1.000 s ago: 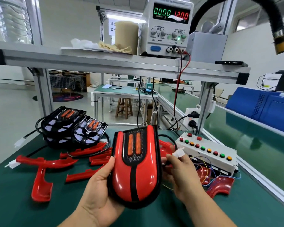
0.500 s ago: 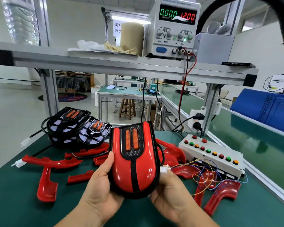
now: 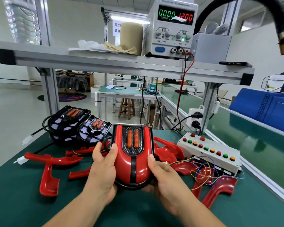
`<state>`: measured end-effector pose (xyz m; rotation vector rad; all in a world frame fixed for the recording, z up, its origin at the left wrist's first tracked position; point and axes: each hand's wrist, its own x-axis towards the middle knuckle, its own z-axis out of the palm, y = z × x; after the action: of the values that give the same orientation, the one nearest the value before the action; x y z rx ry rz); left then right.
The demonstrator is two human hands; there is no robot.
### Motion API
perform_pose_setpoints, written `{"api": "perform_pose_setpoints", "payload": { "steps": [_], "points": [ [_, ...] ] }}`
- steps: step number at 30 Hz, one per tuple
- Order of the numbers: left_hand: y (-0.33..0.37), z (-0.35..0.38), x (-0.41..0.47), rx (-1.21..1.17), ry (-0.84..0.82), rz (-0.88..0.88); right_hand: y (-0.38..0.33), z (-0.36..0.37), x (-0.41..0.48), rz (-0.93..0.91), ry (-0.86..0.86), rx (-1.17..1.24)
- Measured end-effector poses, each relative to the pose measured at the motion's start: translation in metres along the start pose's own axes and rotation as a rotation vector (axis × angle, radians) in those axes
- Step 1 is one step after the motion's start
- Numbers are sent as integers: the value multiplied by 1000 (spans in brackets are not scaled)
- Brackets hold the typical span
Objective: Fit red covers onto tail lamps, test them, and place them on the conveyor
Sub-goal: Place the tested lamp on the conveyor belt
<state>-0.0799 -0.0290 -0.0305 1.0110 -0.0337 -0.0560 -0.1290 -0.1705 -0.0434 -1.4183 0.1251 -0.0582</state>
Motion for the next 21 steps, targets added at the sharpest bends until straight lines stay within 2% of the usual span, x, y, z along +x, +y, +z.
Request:
{"api": "perform_pose_setpoints", "payload": {
  "steps": [3, 8, 11, 16, 21],
  "points": [
    [6, 4, -1, 42, -68, -18, -4, 4, -2, -48, 32, 33],
    [23, 18, -7, -20, -312, -159, -31, -8, -9, -93, 117, 52],
    [32, 39, -10, -97, -412, -153, -57, -27, -18, -116, 184, 95],
    [22, 101, -30, -106, -382, -96, -88, -69, -52, -197, 268, 87],
    [-26, 176, -60, -157, -407, -268, -101, -129, -106, -236, 447, 68]
  ]
}}
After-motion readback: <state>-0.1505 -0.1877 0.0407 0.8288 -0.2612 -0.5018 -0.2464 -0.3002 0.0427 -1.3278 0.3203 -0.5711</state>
